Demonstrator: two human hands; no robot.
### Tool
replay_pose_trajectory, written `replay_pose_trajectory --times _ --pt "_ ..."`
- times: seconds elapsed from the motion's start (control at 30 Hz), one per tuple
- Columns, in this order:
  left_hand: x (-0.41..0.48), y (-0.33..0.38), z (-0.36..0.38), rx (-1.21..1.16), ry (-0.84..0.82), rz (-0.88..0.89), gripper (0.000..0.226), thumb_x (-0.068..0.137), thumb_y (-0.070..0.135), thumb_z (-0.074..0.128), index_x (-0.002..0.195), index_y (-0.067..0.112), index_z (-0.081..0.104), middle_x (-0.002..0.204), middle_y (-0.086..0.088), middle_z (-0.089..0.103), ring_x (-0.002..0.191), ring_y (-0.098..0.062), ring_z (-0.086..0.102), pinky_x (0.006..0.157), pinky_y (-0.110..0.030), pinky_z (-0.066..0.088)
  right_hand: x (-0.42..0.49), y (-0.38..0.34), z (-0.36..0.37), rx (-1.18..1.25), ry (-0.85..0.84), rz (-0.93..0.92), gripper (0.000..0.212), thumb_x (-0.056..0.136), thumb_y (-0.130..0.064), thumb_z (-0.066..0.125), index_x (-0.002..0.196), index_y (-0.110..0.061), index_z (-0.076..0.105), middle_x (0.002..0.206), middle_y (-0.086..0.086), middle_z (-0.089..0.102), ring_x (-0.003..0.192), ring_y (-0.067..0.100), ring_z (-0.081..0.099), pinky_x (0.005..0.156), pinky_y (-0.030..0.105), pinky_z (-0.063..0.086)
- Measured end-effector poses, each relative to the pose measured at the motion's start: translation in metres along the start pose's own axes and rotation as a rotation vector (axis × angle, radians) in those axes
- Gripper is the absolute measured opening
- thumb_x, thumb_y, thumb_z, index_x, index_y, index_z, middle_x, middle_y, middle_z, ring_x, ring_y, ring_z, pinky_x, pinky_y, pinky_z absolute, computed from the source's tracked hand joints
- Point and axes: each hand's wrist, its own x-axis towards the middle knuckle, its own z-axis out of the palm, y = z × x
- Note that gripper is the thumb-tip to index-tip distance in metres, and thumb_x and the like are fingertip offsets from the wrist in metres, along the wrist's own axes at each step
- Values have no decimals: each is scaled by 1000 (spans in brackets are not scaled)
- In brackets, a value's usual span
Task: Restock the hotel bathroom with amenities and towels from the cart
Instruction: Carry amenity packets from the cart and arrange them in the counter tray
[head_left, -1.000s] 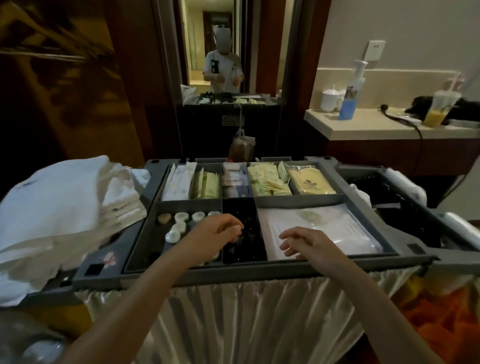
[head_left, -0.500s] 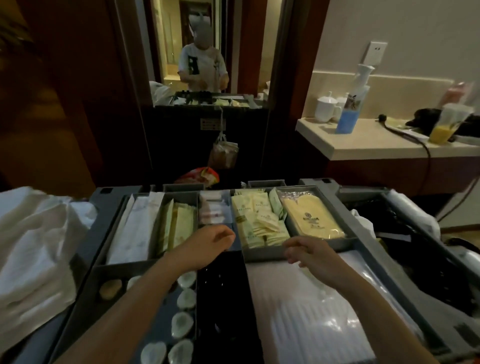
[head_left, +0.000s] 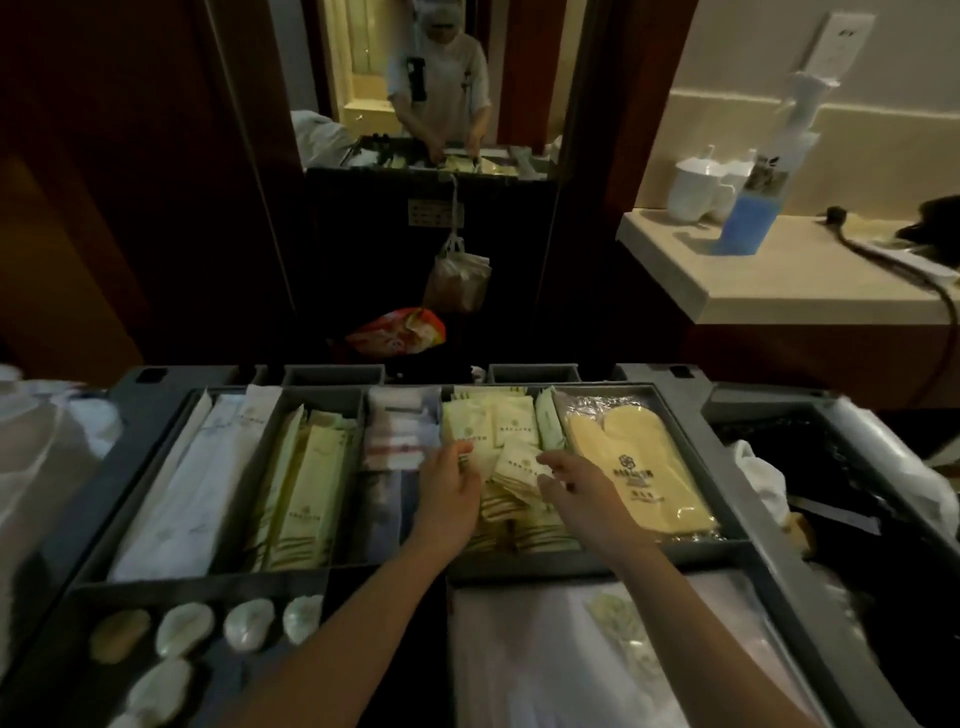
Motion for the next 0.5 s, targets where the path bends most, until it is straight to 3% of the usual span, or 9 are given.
replay_pose_trajectory --times 0.17,0.3,0.43,0.5 --pt "5 -6 9 115 71 78 26 96 12 42 122 13 47 121 -5 49 113 -16 43 90 -18 33 34 9 20 -113 -77 -71 48 94 -28 50 139 -16 36 143 8 32 128 23 38 103 30 34" --pt "4 -10 8 157 73 92 29 95 9 43 123 14 47 123 -1 47 111 -9 41 89 -13 30 42 15 31 -59 -145 -77 55 95 -26 50 143 -14 26 149 8 21 128 20 37 92 18 28" --pt "1 -8 9 177 73 96 32 94 8 43 125 13 46 125 -4 47 116 -16 44 98 -24 38 42 20 33 -50 -119 -85 56 95 -23 52 142 -11 25 147 8 24 126 18 38 86 13 26" --pt "-1 -6 8 180 67 95 33 94 8 45 126 12 46 125 -4 47 118 -16 43 97 -20 34 42 21 33 -6 -87 -100 59 93 -20 55 143 -12 24 147 8 24 130 19 35 88 12 26"
